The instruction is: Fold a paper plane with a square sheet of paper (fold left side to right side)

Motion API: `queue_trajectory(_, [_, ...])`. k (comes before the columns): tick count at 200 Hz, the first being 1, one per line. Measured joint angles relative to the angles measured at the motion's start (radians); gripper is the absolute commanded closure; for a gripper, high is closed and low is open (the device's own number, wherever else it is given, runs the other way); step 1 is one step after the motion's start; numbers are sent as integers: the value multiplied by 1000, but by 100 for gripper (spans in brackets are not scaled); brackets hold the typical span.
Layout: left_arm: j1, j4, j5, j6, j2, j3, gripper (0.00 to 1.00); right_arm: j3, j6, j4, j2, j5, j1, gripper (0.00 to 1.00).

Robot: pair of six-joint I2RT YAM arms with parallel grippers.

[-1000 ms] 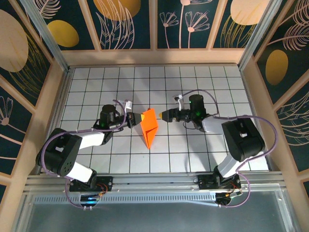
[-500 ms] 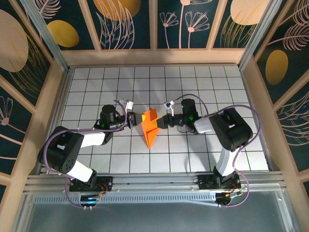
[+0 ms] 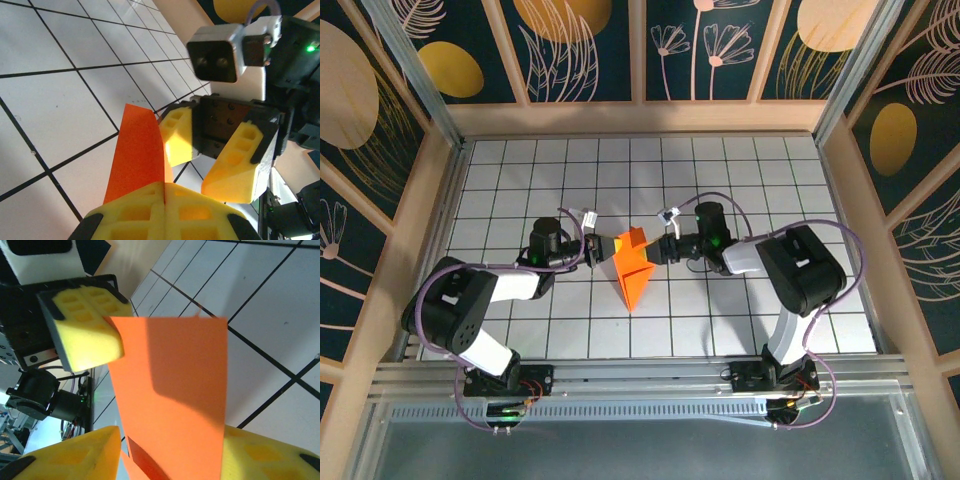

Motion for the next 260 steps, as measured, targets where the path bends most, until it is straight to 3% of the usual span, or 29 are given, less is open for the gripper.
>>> queue_trajectory(32, [0,-3,-1,1,17,5,100,34,-25,-48,-13,6,-5,63])
queue_trajectory(54, [0,-5,-1,2,26,5,100,48,-45,-78,-15,14,-5,78])
queue_trajectory(88, [0,-8,-22,7,30,5,60,70,-47,-140,-15,53,-5,100])
queue_trajectory(104, [0,-22,-52,5,25,5,54,85,-36,-175,-15,77,-9,100])
queue_trajectory(167, [-22,-276,-274,101,-213,13,53,174,102,-345,-5,208,-38,100])
queue_trajectory(212, [-188,-521,-481,198,-350,103,54,197,246,-438,0,277,-41,100])
queue_trajectory(260, [-397,-720,-706,225,-297,177,54,245,311,-490,8,320,-61,100])
